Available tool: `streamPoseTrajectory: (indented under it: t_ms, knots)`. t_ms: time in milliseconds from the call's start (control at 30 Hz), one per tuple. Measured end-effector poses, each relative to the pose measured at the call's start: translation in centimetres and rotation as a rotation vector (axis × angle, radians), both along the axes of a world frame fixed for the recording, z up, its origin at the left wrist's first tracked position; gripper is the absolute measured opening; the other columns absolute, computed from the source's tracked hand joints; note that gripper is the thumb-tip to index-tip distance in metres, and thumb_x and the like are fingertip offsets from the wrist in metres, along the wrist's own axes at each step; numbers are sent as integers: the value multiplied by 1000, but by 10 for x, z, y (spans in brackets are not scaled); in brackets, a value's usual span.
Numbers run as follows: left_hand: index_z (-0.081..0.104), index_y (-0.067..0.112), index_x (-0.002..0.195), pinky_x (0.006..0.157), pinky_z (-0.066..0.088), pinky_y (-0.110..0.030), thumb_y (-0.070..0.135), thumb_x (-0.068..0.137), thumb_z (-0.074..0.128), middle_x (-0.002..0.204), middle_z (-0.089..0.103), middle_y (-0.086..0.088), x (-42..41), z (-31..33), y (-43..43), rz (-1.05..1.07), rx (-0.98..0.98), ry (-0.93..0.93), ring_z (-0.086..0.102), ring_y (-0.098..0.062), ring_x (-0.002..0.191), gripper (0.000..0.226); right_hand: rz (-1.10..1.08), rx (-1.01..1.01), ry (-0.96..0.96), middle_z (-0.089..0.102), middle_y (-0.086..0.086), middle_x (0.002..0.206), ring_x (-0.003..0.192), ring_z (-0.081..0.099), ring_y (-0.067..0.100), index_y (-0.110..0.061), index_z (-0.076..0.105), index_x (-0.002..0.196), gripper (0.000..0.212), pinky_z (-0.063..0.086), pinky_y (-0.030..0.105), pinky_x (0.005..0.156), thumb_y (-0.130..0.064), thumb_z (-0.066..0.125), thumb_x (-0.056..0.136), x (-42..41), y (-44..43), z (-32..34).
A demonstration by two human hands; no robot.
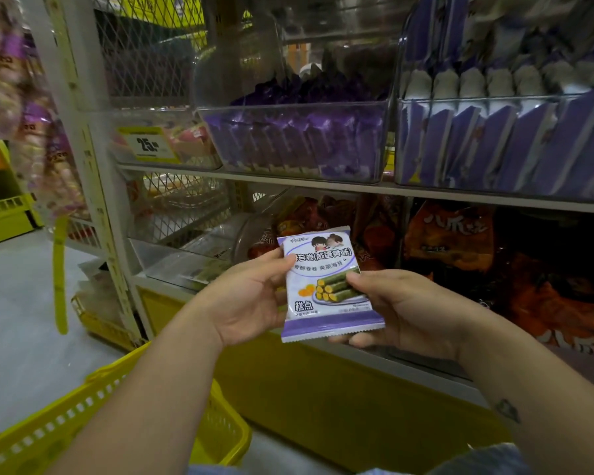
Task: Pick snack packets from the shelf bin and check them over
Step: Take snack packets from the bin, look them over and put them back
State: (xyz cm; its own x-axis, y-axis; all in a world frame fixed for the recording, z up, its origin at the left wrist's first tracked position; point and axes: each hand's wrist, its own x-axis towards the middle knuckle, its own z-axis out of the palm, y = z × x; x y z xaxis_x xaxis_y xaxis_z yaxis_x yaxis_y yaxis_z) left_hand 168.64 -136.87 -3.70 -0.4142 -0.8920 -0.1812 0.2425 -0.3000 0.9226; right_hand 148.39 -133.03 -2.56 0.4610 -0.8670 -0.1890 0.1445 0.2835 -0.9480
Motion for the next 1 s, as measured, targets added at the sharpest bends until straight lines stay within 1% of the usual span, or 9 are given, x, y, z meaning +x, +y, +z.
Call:
streamPoseTrajectory:
  t_ms: [100,200,267,333,433,600,700,800,1000]
  knots:
    - [41,21,142,75,60,-46,12,95,58,117,68,-4,-8,0,1,230,-175,-106,70,-20,97,51,-44,-103,64,72,20,101,72,72,24,-5,62,116,44,51,20,46,-33,58,83,2,-2,-3]
    - [53,36,122,68,60,-31,18,95,61,115,59,14,-17,2,5,446,-518,-407,69,0,85,33,-196,-312,219,75,4,99,78,73,15,-17,57,118,43,57,27,56,-39,60,82,8,-4,-9]
    - [55,40,121,82,59,-35,34,91,65,116,63,16,-23,2,10,338,-543,-334,68,1,93,33,-284,-491,298,75,-6,99,84,72,9,-30,58,114,44,59,28,64,-47,64,74,13,-5,-11]
    - [46,41,136,94,53,-44,54,77,69,123,64,12,-28,1,14,208,-457,-228,66,-9,107,64,-265,-608,296,73,-12,98,77,71,7,-43,58,111,40,56,22,60,-52,62,72,18,-4,-12]
    - [41,36,141,102,47,-48,56,76,69,129,63,2,-30,3,16,117,-403,-138,62,-19,117,74,-191,-649,308,70,-17,108,80,70,12,-55,58,113,31,58,29,72,-55,52,83,21,-4,-13]
    - [49,20,138,90,56,-41,35,83,61,121,68,-13,-26,5,16,9,-265,58,67,-27,107,58,-398,-655,295,66,-15,109,83,63,-8,-44,55,119,26,52,16,66,-31,52,96,16,-11,-10]
    - [50,13,138,90,55,-42,33,85,63,126,64,-17,-25,5,20,-167,-196,166,65,-30,111,58,-484,-476,113,66,-8,113,94,67,3,-33,47,129,35,55,21,69,-29,54,95,13,-15,-8]
    - [50,16,138,96,52,-46,29,85,60,132,61,-15,-23,3,19,-274,-201,234,59,-33,120,55,-455,-415,-108,75,0,101,89,72,13,-20,65,110,24,57,23,63,-25,59,87,10,-14,-5]
    - [48,27,136,87,57,-42,19,89,56,125,67,-4,-22,-2,12,-135,-337,63,63,-24,116,49,-536,-513,-157,74,-2,102,94,71,14,-24,62,110,41,57,26,65,-25,69,70,1,-14,-2]
